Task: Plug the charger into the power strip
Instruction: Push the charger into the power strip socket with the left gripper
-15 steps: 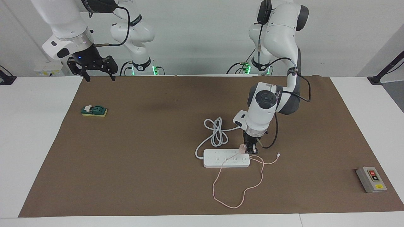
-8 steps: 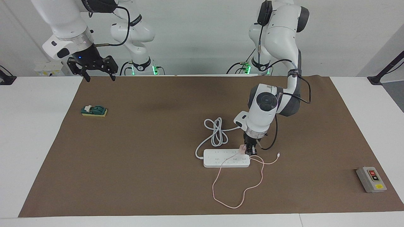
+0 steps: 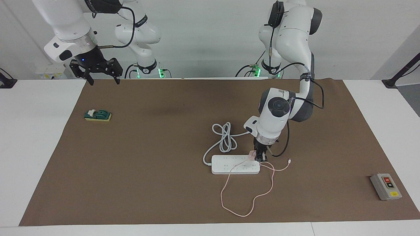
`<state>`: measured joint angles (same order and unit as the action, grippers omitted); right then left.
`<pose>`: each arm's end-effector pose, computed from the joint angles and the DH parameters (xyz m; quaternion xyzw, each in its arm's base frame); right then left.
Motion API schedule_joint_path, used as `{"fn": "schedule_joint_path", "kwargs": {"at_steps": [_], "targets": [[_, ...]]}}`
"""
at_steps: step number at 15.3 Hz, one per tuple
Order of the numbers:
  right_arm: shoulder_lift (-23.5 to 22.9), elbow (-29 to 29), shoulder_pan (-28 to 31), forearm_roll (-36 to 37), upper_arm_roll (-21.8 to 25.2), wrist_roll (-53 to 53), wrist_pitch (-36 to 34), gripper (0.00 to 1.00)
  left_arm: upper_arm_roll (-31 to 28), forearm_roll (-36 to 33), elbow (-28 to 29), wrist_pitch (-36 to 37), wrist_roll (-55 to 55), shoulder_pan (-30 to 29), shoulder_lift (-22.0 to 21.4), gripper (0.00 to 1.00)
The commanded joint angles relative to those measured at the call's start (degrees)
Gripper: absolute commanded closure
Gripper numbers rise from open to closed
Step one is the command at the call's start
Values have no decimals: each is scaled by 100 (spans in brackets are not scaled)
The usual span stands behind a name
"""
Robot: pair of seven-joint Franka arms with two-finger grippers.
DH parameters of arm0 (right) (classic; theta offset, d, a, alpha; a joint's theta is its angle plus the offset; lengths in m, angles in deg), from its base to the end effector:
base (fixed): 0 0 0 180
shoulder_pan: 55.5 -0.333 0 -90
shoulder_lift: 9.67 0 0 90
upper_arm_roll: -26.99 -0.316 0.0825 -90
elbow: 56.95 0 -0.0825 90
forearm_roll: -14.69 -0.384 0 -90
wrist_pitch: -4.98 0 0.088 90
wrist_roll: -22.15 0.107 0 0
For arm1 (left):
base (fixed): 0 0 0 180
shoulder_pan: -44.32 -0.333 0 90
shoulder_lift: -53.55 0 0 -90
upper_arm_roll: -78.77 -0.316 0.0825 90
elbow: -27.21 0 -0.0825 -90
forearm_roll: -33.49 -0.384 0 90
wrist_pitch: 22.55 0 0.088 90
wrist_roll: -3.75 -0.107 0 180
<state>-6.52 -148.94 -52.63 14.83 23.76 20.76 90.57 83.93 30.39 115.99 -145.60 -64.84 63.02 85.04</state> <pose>0.5291 0.0039 0.6314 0.9995 0.0151 -0.0284 0.0025 0.6464 -0.2732 0.3357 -0.6865 0.7266 -0.0237 0.0094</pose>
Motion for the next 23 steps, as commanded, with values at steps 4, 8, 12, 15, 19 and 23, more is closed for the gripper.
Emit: {"fn": "schedule_joint_path", "kwargs": {"at_steps": [4, 8, 12, 15, 19, 23], "targets": [[124, -145, 82, -129, -38, -10, 81, 0, 38, -199, -229, -123, 91, 169, 446, 100], [124, -145, 82, -129, -38, -10, 81, 0, 47, -385, -238, 44, 170, 196, 437, 100], [124, -145, 82, -129, -47, -10, 89, 0, 73, -376, -265, 27, 162, 135, 454, 100], [124, -136, 82, -129, -38, -10, 81, 0, 64, 89, -247, -44, 162, -23, 463, 100], [124, -136, 82, -129, -38, -10, 81, 0, 64, 99, -247, -79, 179, -24, 472, 100], [124, -145, 82, -129, -38, -10, 89, 0, 55, 81, -256, -44, 425, -24, 463, 100]]}}
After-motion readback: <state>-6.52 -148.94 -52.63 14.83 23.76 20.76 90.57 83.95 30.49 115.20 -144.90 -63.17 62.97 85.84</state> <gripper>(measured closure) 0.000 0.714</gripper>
